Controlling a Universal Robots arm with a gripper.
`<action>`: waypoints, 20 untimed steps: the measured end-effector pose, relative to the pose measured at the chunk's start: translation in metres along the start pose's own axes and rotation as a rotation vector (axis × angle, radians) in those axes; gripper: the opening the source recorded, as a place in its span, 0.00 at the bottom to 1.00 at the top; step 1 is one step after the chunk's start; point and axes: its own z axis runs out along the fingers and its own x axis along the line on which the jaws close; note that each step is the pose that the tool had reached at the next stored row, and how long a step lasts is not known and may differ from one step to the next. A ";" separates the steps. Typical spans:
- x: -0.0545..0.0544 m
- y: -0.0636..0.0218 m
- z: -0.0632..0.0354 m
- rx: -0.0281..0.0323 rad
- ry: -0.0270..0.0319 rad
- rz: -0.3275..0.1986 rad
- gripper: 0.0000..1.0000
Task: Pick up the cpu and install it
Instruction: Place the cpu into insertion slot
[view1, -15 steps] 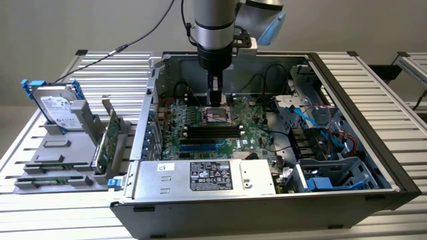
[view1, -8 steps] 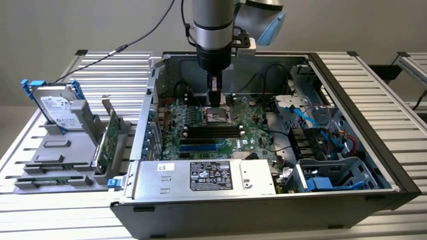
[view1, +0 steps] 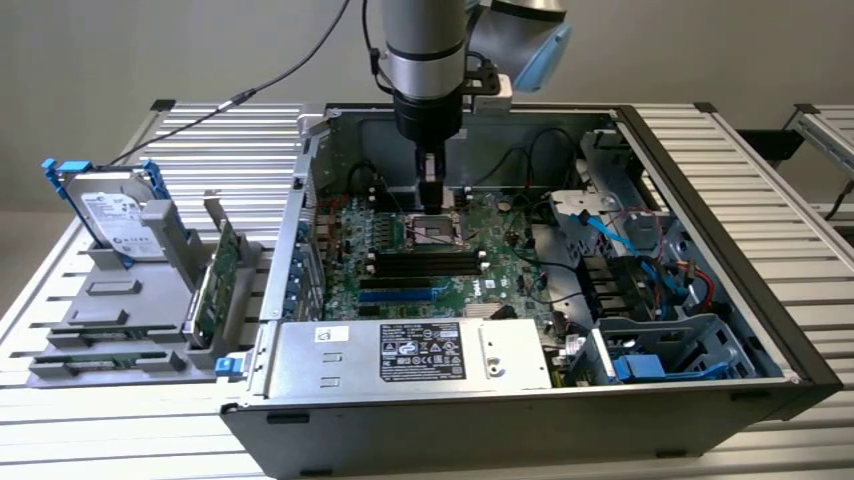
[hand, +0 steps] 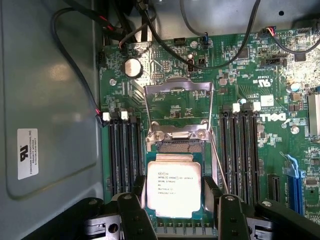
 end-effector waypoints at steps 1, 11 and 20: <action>0.000 0.0000 0.0003 -0.0043 0.0003 0.000 0.55; 0.000 -0.0009 0.0024 -0.0164 0.0013 -0.004 0.55; 0.001 -0.0017 0.0052 -0.0171 -0.0173 -0.011 0.55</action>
